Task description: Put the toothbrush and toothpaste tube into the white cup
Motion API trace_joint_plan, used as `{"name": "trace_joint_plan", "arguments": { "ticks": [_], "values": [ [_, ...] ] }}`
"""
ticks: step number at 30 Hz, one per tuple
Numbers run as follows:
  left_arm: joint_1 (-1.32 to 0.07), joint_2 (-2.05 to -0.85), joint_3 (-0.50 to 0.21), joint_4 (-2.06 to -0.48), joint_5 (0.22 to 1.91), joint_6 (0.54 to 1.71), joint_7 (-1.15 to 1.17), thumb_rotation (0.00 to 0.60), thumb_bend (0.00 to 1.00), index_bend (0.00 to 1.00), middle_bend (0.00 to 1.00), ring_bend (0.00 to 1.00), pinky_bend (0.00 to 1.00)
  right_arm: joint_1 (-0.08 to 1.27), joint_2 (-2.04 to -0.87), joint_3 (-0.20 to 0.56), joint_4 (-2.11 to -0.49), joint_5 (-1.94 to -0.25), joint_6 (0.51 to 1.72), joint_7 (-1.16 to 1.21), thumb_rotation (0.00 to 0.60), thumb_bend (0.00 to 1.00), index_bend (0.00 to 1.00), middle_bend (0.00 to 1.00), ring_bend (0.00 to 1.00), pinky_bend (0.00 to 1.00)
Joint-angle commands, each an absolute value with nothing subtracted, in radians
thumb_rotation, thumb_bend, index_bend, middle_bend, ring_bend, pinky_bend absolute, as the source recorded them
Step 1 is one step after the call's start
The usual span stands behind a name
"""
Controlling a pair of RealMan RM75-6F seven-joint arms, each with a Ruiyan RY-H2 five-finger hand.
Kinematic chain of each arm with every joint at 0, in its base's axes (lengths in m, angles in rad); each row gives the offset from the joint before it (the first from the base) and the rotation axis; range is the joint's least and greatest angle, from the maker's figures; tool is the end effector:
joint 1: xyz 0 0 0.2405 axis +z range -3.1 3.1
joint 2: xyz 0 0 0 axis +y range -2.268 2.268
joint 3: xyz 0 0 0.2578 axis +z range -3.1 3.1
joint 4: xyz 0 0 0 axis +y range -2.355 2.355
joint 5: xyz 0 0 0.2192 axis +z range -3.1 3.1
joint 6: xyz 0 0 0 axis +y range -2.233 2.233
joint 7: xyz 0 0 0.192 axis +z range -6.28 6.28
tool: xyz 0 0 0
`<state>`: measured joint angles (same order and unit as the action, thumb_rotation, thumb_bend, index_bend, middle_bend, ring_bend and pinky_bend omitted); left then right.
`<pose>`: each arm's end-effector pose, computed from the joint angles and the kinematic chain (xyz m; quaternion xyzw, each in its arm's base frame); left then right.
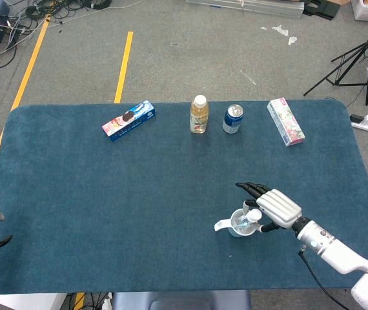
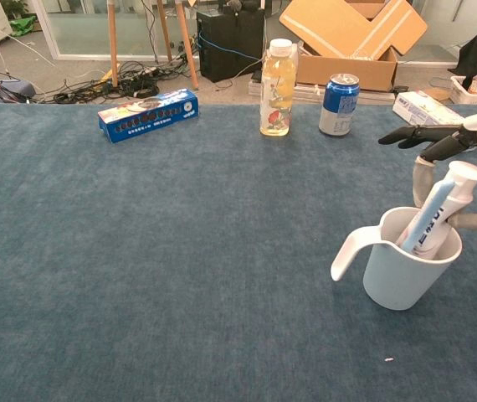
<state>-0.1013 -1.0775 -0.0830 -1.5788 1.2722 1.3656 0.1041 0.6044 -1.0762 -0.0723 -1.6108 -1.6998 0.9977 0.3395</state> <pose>-0.3667 0.2388 0.1738 -0.5678 -0.4076 -0.2823 0.6572 -0.2149 -0.3141 0.0539 0.7899 -0.4113 0.3489 0.2917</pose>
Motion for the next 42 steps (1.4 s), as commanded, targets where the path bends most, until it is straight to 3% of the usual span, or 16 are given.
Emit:
{"name": "trace_joint_plan", "arguments": {
  "ticks": [1,13,24,42],
  "values": [
    [-0.101,-1.077,-0.082,-1.580,1.274,1.366,0.104,0.600,0.00,0.47,0.25,0.25,0.31,0.606,-1.077,-0.074,-1.611,-1.701,0.998,0.341,0.600,0.25,0.56,0.01,0.00,0.15],
    [-0.100,-1.076,-0.081,-1.582,1.276,1.368,0.107,0.600,0.00,0.47,0.25,0.25,0.31,0.610,-1.076,-0.081,-1.609,-1.716,1.008,0.362,0.600,0.25,0.45,0.01,0.00,0.15],
    [-0.099,-1.076,-0.080,-1.584,1.279,1.370,0.108,0.600,0.00,0.47,0.25,0.25,0.31,0.615,-1.069,-0.090,-1.611,-1.730,1.015,0.377,0.600,0.25,0.30,0.00,0.00,0.15],
    [-0.100,-1.075,-0.080,-1.585,1.278,1.368,0.107,0.600,0.00,0.47,0.25,0.25,0.31,0.612,-1.050,-0.092,-1.625,-1.751,1.058,0.389,0.600,0.24,0.27,0.00,0.00,0.15]
  ]
}}
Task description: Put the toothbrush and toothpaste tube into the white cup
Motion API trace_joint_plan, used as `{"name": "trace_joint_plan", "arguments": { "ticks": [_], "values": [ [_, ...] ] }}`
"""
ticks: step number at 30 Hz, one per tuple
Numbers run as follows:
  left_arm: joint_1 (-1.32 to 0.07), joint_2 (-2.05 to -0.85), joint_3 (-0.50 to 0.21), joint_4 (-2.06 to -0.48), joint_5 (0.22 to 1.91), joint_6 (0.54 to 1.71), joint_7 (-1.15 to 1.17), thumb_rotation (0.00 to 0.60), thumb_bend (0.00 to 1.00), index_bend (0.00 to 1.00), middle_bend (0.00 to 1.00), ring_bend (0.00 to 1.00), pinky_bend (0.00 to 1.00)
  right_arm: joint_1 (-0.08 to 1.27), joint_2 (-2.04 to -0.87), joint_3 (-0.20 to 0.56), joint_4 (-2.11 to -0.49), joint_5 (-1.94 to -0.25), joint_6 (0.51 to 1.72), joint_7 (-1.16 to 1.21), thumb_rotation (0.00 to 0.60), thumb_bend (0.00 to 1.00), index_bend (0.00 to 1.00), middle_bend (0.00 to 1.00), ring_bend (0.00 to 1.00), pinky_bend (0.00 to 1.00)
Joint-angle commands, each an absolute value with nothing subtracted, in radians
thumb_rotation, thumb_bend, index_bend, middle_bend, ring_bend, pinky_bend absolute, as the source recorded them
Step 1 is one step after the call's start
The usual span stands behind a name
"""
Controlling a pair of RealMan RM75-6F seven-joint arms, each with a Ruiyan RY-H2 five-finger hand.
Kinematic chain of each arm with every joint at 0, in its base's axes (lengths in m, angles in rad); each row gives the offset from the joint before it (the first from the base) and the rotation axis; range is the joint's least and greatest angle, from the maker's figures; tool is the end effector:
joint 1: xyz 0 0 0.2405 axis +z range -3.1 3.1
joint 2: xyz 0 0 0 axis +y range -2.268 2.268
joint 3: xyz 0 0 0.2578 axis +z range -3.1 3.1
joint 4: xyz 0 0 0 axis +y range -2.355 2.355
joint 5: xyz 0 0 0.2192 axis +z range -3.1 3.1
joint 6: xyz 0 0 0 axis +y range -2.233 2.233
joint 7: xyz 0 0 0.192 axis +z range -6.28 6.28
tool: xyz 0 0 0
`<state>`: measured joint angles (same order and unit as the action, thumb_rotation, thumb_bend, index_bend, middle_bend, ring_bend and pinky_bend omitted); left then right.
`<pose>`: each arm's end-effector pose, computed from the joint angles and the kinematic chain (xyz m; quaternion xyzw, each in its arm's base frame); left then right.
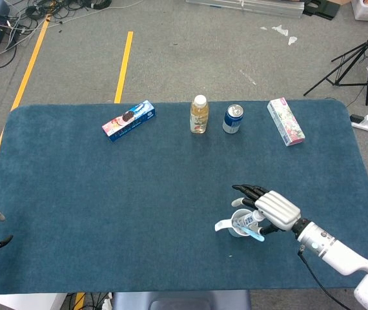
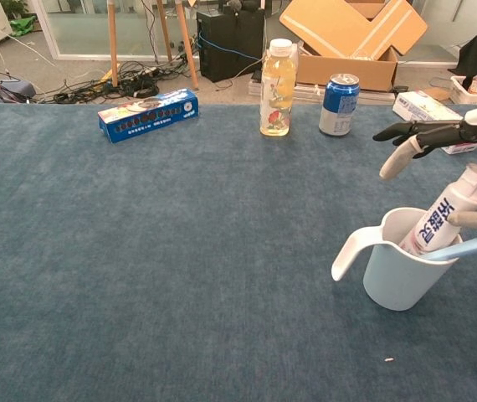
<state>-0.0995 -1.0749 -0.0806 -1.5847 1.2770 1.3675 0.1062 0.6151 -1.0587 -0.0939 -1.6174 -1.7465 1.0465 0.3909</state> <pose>-0.3655 0.2377 0.1733 -0.5695 -0.4074 -0.2824 0.6558 -0.2065 -0.3094 0.0598 0.7912 -0.4068 0.3666 0.2721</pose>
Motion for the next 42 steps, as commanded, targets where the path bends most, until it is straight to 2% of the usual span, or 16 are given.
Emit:
{"name": "trace_joint_plan", "arguments": {
  "ticks": [1,11,16,21,26,30,37,42],
  "values": [
    [-0.100,-1.075,-0.080,-1.585,1.278,1.368,0.107,0.600,0.00,0.47,0.25,0.25,0.31,0.611,-1.044,-0.092,-1.631,-1.753,1.064,0.388,0.600,0.24,0.27,0.00,0.00,0.15],
    [-0.102,-1.076,-0.080,-1.586,1.275,1.363,0.112,0.600,0.00,0.47,0.25,0.25,0.31,0.585,-0.914,-0.088,-1.756,-1.762,1.115,0.297,0.600,0.24,0.26,0.00,0.00,0.14],
    [-0.104,-1.076,-0.080,-1.586,1.279,1.364,0.115,0.600,0.00,0.47,0.25,0.25,0.31,0.529,-0.839,-0.081,-1.839,-1.750,1.194,0.226,0.600,0.24,0.26,0.00,0.00,0.14],
    [-0.103,-1.074,-0.075,-1.594,1.295,1.371,0.118,0.600,0.00,0.47,0.25,0.25,0.31,0.448,-0.817,-0.070,-1.871,-1.714,1.281,0.071,0.600,0.24,0.26,0.00,0.00,0.14],
    [-0.102,-1.071,-0.072,-1.603,1.310,1.379,0.121,0.600,0.00,0.47,0.25,0.25,0.31,0.345,-0.858,-0.052,-1.853,-1.669,1.404,-0.094,0.600,0.24,0.26,0.00,0.00,0.14],
    [-0.102,-1.068,-0.070,-1.609,1.317,1.382,0.119,0.600,0.00,0.47,0.25,0.25,0.31,0.265,-0.947,-0.024,-1.793,-1.621,1.511,-0.198,0.600,0.24,0.26,0.00,0.00,0.14],
    [-0.104,-1.063,-0.064,-1.612,1.332,1.378,0.106,0.600,0.00,0.47,0.25,0.25,0.31,0.184,-1.074,-0.003,-1.690,-1.545,1.574,-0.286,0.600,0.24,0.26,0.00,0.00,0.14],
    [-0.108,-1.062,-0.062,-1.617,1.340,1.374,0.104,0.600,0.00,0.47,0.25,0.25,0.31,0.164,-1.109,0.009,-1.659,-1.520,1.572,-0.234,0.600,0.24,0.26,0.00,0.00,0.14]
  ]
}}
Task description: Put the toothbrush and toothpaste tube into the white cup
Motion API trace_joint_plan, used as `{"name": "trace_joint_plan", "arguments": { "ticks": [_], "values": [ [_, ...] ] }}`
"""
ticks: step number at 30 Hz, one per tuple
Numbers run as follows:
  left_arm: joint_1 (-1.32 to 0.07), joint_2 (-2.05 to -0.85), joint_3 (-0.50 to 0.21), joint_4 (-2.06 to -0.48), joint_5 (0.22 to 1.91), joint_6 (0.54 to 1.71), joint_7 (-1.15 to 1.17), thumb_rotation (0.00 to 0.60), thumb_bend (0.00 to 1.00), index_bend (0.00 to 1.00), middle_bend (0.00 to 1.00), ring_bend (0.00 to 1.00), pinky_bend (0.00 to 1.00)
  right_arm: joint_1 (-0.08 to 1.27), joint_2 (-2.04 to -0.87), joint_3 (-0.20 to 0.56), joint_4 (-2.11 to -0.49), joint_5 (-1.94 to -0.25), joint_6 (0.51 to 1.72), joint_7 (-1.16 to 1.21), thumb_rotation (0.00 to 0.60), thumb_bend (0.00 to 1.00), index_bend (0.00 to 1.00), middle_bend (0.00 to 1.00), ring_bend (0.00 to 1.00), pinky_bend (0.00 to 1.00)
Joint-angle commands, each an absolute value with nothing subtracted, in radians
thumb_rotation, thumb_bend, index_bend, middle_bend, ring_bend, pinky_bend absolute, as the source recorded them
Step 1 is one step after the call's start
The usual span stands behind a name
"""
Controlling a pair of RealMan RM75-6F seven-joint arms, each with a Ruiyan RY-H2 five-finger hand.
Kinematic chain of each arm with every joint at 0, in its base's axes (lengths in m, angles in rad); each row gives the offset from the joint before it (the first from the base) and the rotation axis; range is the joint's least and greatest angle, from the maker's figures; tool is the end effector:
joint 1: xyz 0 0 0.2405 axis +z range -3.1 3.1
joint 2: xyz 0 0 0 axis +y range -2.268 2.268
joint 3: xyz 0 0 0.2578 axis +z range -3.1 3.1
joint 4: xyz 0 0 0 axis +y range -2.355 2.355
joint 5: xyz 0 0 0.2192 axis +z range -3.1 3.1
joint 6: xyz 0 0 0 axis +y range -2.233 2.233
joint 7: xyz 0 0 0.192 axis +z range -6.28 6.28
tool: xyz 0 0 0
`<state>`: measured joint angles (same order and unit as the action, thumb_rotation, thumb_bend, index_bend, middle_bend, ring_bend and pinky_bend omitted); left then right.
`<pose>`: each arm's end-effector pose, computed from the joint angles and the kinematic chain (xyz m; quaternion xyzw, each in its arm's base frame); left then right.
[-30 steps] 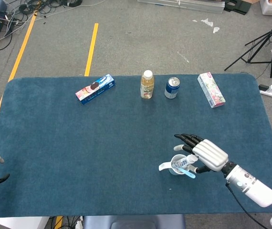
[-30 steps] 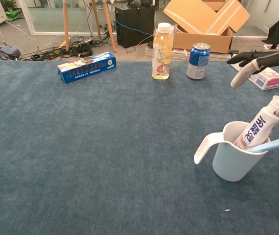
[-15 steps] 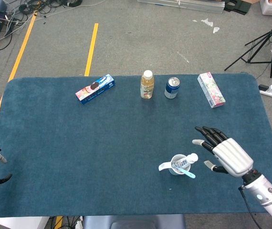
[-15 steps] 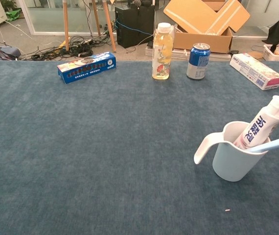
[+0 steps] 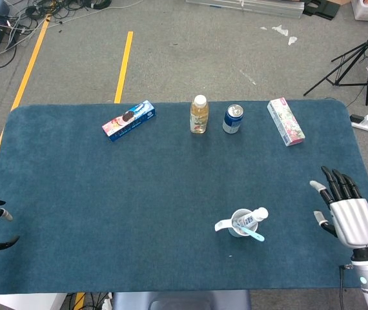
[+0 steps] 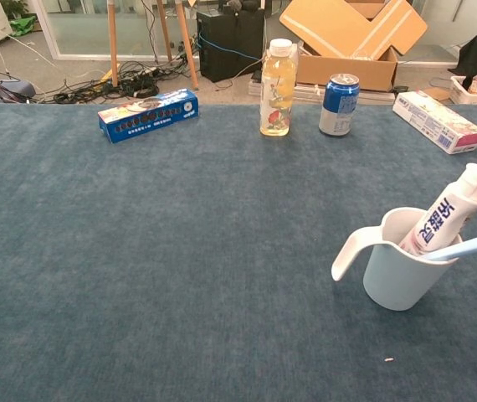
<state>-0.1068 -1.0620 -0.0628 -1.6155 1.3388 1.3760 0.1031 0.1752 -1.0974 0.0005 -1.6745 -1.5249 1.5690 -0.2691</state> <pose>-0.3494 0.2378 0.1667 -0.5921 -0.3990 -0.2968 0.6342 -0.2786 -0.2442 0.1566 0.6462 -0.2734 0.3615 0.6140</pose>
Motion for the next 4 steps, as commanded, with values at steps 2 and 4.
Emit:
{"name": "trace_joint_plan", "arguments": {
  "ticks": [2,4],
  "values": [
    [-0.110,-1.063,-0.060,-1.616,1.341,1.370,0.106,0.600,0.00,0.47,0.25,0.25,0.31,0.158,-1.115,0.012,-1.647,-1.525,1.575,-0.211,0.600,0.24,0.26,0.00,0.00,0.14],
    [-0.111,-1.065,-0.060,-1.616,1.340,1.368,0.110,0.600,0.00,0.47,0.25,0.25,0.31,0.154,-1.120,0.013,-1.638,-1.532,1.575,-0.191,0.600,0.24,0.26,0.00,0.00,0.14]
  ]
}}
